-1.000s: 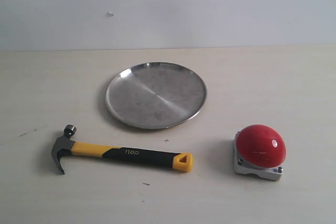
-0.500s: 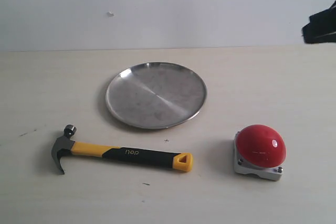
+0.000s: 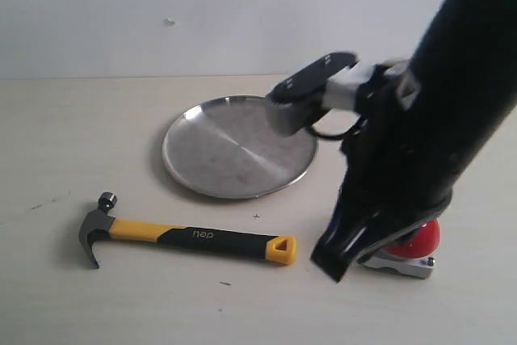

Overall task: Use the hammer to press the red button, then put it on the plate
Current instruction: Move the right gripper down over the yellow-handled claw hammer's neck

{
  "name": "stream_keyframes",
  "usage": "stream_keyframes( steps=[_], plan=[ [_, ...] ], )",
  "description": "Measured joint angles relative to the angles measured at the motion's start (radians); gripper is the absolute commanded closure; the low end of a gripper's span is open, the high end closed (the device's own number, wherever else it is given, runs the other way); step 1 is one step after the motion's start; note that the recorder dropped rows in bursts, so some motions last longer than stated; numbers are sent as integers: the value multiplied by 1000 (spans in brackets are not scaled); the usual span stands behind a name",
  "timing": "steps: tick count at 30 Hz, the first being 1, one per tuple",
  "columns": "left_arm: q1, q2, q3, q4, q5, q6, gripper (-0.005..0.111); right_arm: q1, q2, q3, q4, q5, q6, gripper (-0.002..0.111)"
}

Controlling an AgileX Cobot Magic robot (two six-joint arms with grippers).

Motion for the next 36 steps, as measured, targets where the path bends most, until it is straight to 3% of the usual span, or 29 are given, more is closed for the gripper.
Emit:
stream_keyframes(
  steps=[7, 17, 27, 30, 36],
  plan=[
    [0, 0, 0, 0, 0, 0, 107, 112, 256, -151, -14, 19, 66, 108],
    [0, 0, 0, 0, 0, 0, 107, 143, 483, -471, -3, 19, 9, 108],
    [0, 0, 0, 0, 0, 0, 107, 143, 651, -652, 238, 19, -341, 108],
    [0, 0, 0, 0, 0, 0, 107, 145, 693, -680, 232, -41, -383, 102],
    [0, 0, 0, 0, 0, 0, 107, 145, 768, -770, 156, -101, -440, 77]
  ],
)
